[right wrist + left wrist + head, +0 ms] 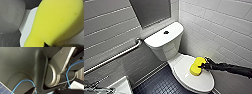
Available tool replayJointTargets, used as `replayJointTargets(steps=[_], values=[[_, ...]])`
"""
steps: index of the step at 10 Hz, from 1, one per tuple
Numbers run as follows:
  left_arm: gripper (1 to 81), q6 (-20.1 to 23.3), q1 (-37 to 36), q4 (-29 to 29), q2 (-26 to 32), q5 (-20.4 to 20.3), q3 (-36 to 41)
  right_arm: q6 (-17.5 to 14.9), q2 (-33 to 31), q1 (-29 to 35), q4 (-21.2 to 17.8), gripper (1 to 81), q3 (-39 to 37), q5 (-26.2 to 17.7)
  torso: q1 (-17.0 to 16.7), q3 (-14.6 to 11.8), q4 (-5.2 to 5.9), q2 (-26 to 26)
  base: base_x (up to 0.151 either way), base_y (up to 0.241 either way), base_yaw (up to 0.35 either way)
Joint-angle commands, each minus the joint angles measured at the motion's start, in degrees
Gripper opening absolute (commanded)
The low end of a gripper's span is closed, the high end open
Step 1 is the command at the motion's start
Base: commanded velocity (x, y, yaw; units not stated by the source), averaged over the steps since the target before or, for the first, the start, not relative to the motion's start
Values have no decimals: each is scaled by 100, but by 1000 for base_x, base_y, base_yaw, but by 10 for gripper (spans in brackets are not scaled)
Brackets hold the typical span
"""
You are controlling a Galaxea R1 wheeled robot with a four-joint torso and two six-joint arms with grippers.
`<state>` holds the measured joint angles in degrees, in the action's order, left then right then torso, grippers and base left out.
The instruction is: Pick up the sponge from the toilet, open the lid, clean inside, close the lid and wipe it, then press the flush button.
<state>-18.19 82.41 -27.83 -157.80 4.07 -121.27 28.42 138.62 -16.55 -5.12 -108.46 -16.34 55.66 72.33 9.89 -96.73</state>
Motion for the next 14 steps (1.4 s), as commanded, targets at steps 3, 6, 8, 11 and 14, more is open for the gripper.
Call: replayJointTargets(steps=[3, 6, 8, 11, 14], values=[[811, 17, 201, -12, 37, 401, 42, 533, 433, 614, -165, 10, -517, 271, 0, -4, 0, -2, 0, 0, 0], [811, 17, 201, -47, -33, 401, 33, 805, -331, 200, -165, 10, 370, 710, 0, -4, 0, -2, 0, 0, 0], [811, 17, 201, -56, -16, 401, 33, 1078, -674, -142, -165, 10, 493, 1097, 0, -4, 0, -2, 0, 0, 0], [811, 17, 201, -65, -51, 401, 68, 1236, -1246, -661, -165, 10, 854, 1519, 0, -4, 0, -2, 0, 0, 0], [811, 17, 201, -65, -51, 401, 68, 1263, -1817, -1152, -165, 10, 1355, 1897, 0, -4, 0, -4, 0, 0, 0]])
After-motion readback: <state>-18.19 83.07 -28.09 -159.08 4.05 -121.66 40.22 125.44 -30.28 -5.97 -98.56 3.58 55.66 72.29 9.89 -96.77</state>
